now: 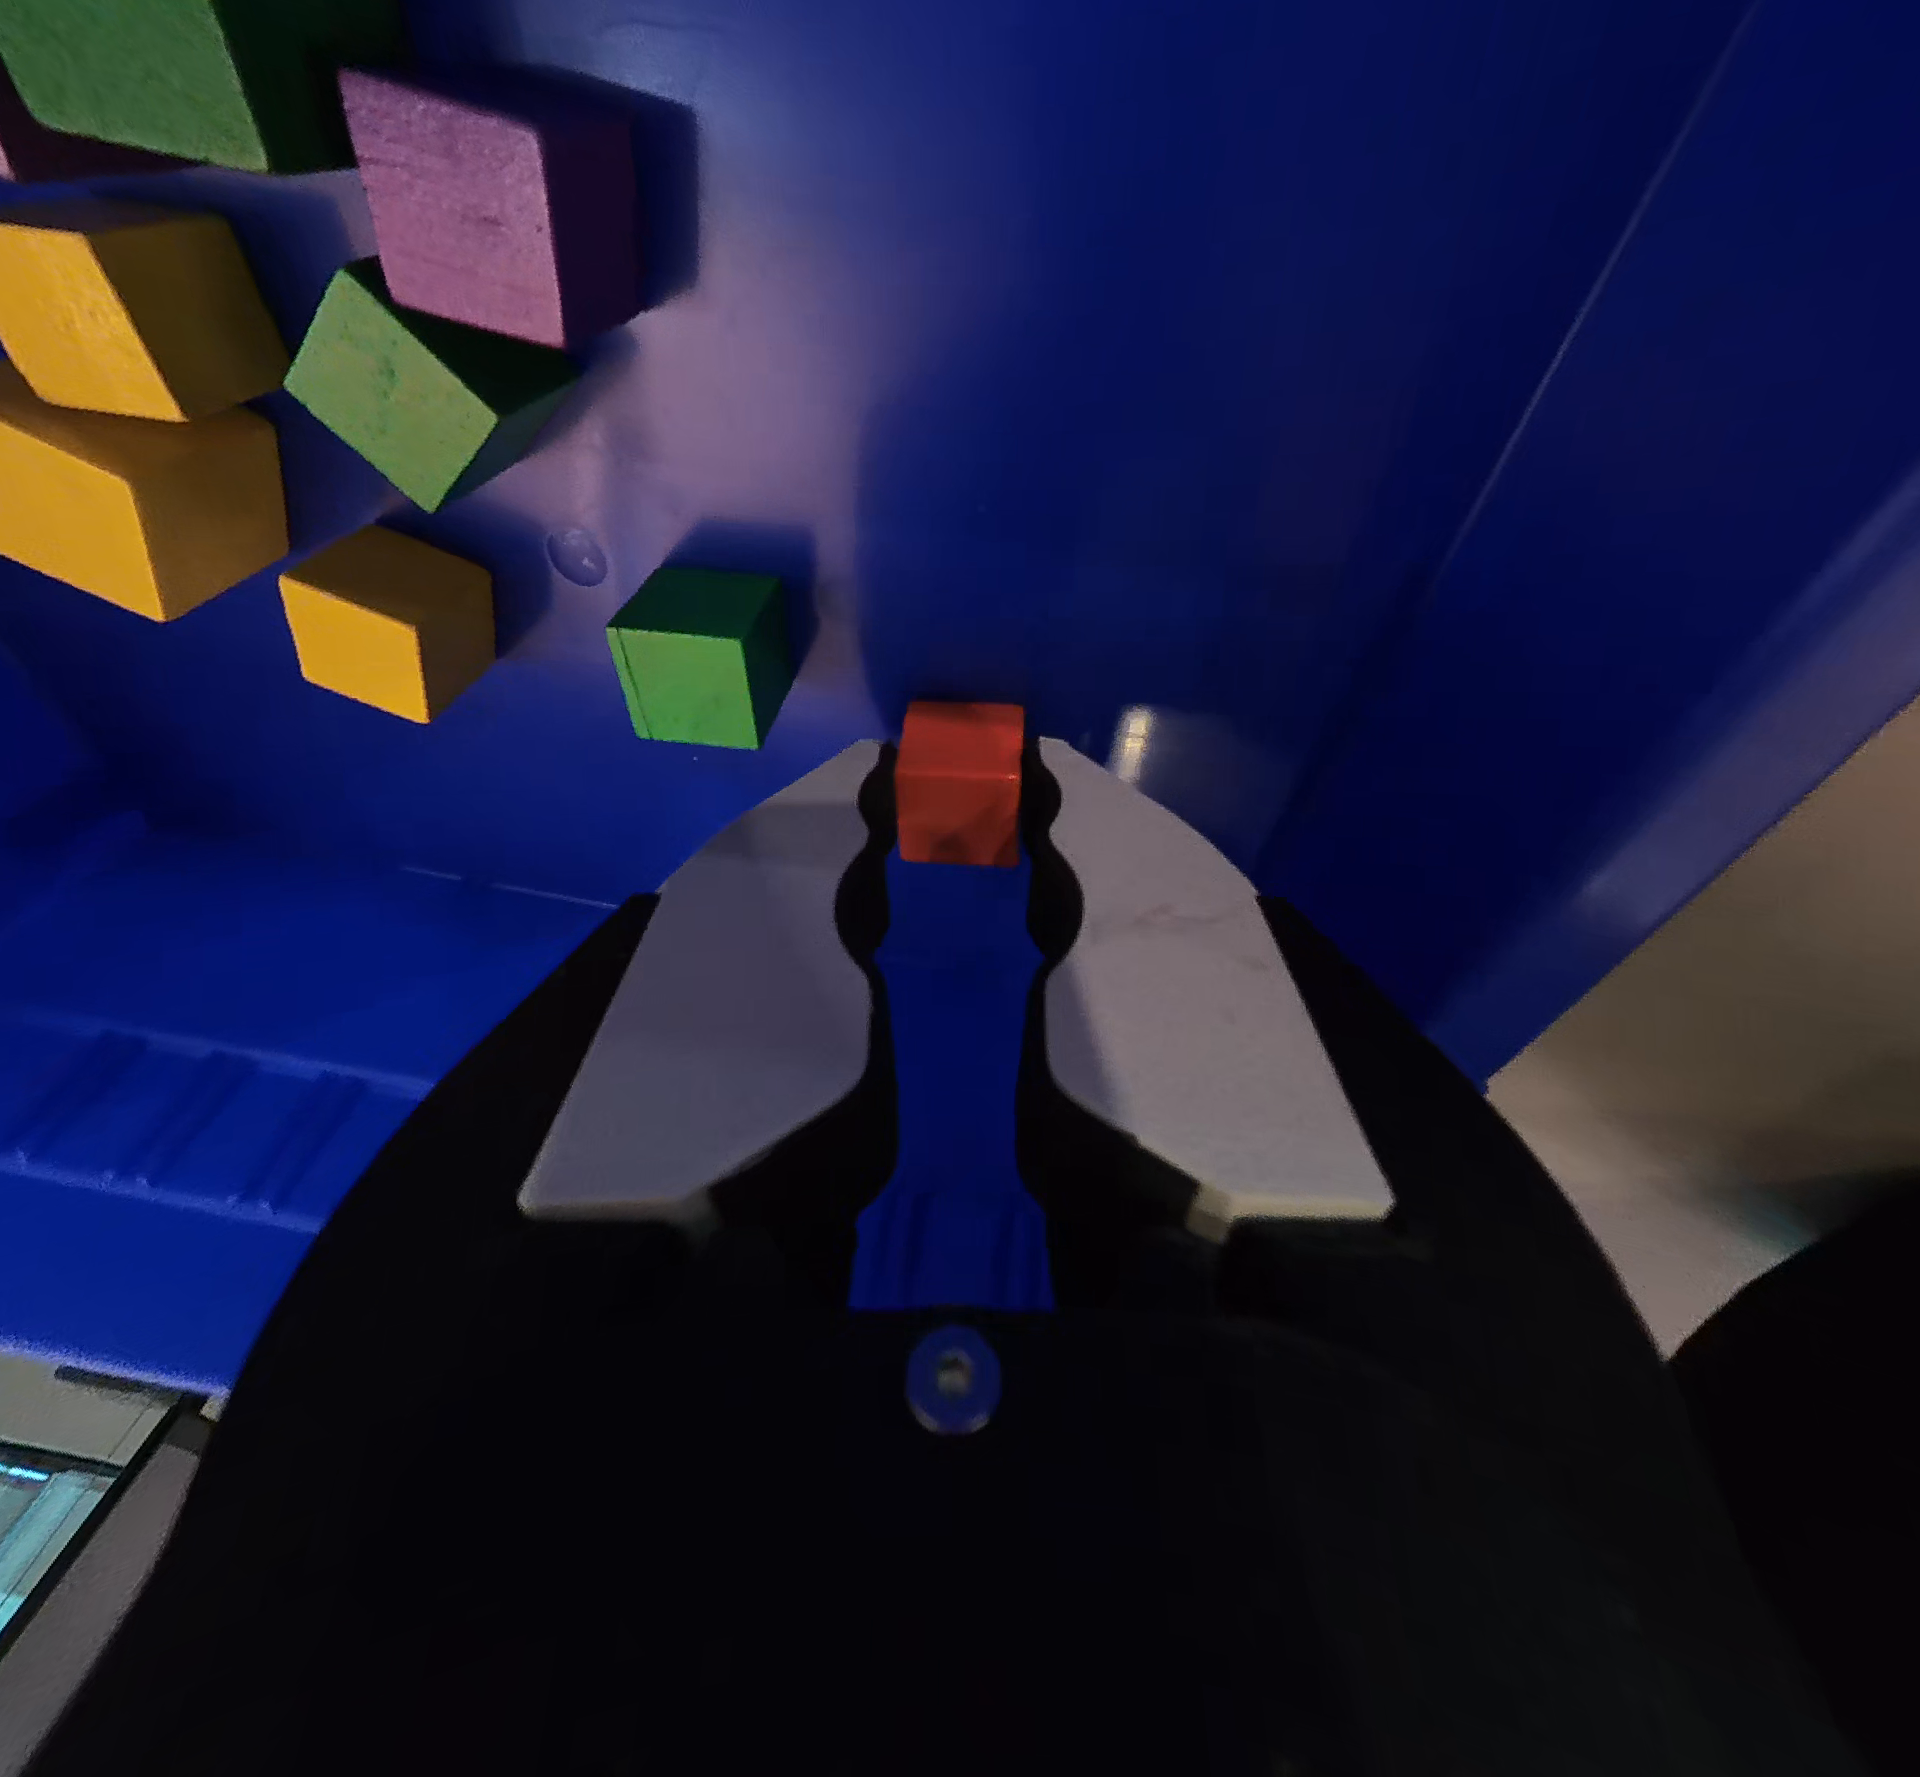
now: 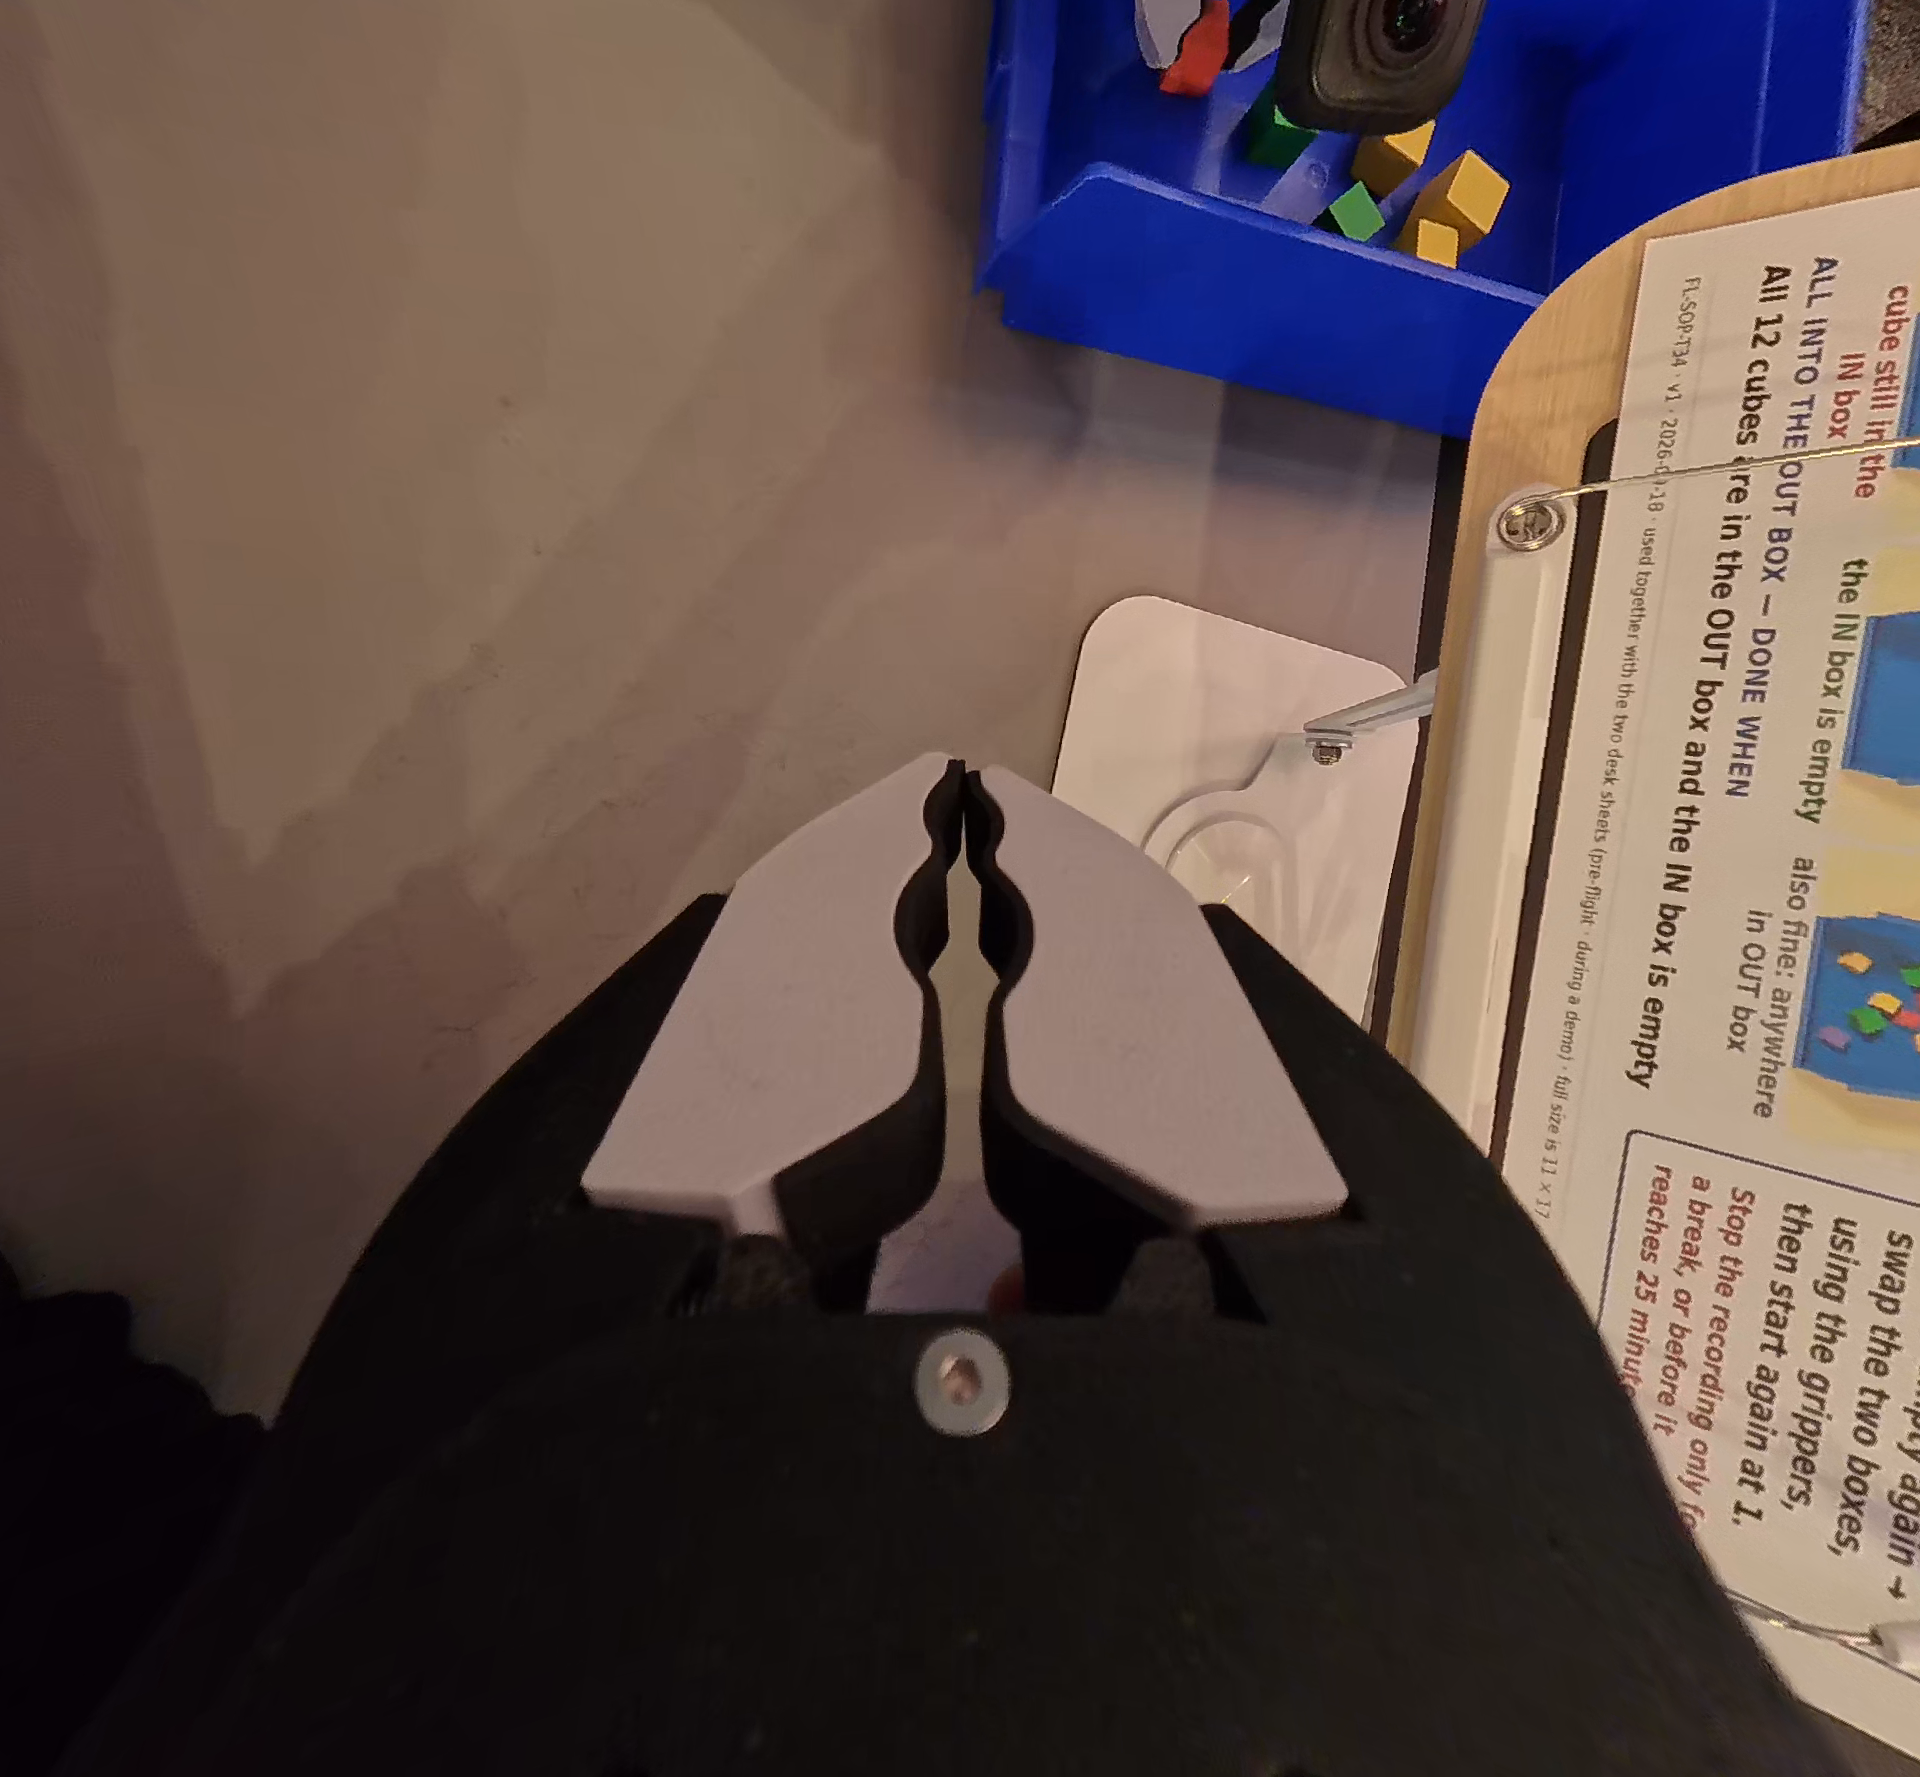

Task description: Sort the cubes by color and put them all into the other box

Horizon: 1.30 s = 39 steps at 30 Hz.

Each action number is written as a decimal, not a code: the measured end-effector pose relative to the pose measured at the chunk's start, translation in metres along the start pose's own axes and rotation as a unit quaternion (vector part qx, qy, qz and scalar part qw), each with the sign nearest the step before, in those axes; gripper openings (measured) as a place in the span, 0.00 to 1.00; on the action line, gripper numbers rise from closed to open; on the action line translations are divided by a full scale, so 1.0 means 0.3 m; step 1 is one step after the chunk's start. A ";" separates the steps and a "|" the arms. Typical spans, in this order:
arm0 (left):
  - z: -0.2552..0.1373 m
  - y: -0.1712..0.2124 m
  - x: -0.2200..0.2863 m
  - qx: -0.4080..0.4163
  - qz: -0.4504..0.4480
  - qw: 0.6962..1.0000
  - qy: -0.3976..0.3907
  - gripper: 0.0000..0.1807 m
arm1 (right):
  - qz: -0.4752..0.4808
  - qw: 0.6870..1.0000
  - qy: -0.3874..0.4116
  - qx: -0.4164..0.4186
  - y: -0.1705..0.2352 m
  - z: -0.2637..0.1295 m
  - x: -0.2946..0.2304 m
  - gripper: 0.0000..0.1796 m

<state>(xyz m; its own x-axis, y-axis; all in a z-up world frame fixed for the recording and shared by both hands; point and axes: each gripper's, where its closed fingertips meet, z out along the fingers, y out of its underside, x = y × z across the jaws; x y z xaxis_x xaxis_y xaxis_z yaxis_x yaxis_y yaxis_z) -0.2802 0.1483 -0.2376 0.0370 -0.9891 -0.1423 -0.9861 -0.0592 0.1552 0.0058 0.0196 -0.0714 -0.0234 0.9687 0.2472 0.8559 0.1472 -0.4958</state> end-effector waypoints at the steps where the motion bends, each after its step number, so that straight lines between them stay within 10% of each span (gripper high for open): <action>1: -0.002 0.004 -0.003 -0.002 -0.002 1.000 -0.003 0.12 | 0.000 1.000 0.000 0.000 -0.001 0.001 0.000 0.00; 19: -0.483 -0.225 0.178 0.331 0.027 0.943 -0.004 0.12 | -0.182 0.965 0.112 0.153 -0.301 0.085 -0.036 0.07; 29: -0.827 -0.447 0.339 0.614 0.018 0.766 0.189 0.12 | -0.307 0.864 0.330 0.225 -0.418 0.032 -0.005 0.23; 39: -0.927 -0.488 0.418 0.666 0.054 0.693 0.272 0.12 | -0.327 0.841 0.366 0.229 -0.422 0.001 0.000 0.19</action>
<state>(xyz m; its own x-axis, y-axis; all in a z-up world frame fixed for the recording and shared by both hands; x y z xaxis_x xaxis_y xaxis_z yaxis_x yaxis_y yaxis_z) -0.0863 -0.0046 -0.0062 -0.3490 -0.9044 0.2454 -0.2497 -0.1627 -0.9546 -0.1027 0.0010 -0.0090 0.0555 0.2934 0.9544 0.4909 0.8243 -0.2820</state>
